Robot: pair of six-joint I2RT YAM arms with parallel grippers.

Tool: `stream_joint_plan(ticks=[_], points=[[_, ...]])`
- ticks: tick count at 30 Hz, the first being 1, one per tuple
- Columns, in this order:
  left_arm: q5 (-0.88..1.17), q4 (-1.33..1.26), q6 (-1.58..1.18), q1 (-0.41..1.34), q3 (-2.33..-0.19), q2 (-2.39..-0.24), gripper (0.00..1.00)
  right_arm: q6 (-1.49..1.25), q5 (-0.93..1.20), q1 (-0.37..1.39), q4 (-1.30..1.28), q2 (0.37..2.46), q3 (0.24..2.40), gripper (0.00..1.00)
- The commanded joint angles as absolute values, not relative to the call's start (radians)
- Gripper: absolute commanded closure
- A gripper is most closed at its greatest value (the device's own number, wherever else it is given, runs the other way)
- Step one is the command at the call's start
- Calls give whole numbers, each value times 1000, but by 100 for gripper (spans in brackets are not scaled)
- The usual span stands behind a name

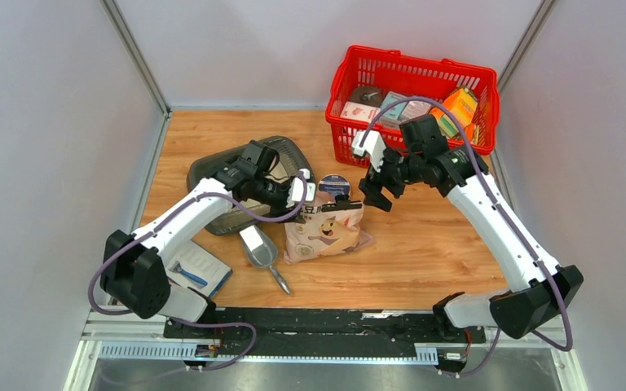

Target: Fill the litter box with clean litter

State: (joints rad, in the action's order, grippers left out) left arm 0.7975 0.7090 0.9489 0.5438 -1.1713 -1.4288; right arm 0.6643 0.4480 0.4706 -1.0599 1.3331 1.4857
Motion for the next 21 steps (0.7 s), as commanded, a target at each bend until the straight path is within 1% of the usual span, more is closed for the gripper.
stream_joint_plan(ticks=[1,2,3,4,5,6,8,9,10,12,13,16,21], points=[[836,759,955,549,-1152,-1376,56,641,472,474,-1005,1373,1511,18],[828,750,931,549,-1137,-1367,63,643,488,476,-1006,1384,1514,18],[819,726,879,549,-1128,-1358,74,644,495,476,-1003,1402,1519,18],[799,710,853,549,-1115,-1333,90,644,502,476,-996,1411,1520,18],[787,695,827,549,-1088,-1319,97,650,514,476,-994,1422,1526,18],[769,654,771,549,-1071,-1307,100,656,526,476,-993,1443,1534,18],[692,602,692,549,-1030,-1270,100,702,582,476,-1018,1460,1569,18],[661,551,601,549,-1022,-1260,100,725,606,476,-1032,1474,1580,18],[605,531,560,548,-1016,-1240,100,750,627,474,-1055,1479,1600,18],[572,505,484,546,-1009,-1221,100,816,675,474,-1080,1492,1615,14],[545,503,465,546,-1009,-1204,100,836,684,477,-1086,1500,1632,13],[493,494,410,545,-1019,-1178,100,910,722,483,-1139,1540,1672,12],[491,489,428,543,-1003,-1170,100,1004,736,511,-1221,1643,1792,13]])
